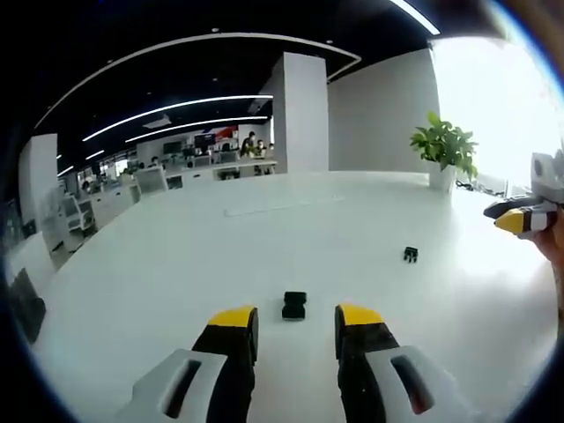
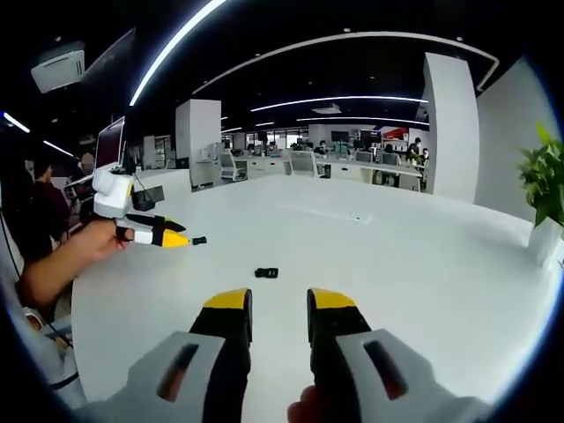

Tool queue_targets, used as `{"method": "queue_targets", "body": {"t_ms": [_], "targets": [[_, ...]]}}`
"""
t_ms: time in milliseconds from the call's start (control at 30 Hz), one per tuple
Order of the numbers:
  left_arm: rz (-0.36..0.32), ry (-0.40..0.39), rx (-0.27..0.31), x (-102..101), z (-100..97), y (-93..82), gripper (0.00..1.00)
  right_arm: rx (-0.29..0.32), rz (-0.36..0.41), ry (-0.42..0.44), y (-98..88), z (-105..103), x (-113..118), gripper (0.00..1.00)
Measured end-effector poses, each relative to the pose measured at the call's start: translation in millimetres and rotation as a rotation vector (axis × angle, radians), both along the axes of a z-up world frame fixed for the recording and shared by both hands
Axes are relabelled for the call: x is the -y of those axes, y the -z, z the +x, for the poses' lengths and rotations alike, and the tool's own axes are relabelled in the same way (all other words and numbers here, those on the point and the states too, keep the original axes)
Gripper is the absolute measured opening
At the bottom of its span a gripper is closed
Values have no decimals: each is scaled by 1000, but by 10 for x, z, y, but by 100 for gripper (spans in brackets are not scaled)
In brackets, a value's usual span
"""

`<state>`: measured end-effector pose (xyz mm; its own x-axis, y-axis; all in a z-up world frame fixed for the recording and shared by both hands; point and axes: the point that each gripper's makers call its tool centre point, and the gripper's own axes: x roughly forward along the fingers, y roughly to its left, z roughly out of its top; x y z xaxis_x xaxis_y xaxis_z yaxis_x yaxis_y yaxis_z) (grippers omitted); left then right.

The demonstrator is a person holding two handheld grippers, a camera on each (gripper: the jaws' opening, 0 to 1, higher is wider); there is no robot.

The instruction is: Snap the two parts of the plastic buckle together until the buckle closes and remains connected.

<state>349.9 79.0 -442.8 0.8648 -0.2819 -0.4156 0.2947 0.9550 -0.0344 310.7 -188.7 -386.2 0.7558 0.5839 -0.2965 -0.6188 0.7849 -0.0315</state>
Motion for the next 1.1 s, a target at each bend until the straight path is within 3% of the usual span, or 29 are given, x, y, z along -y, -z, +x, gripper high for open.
{"method": "queue_targets", "body": {"t_ms": [1100], "targets": [[20, 20, -69, 72, 141, 165, 27, -4, -2, -17, -2, 34, -60, 24]]}}
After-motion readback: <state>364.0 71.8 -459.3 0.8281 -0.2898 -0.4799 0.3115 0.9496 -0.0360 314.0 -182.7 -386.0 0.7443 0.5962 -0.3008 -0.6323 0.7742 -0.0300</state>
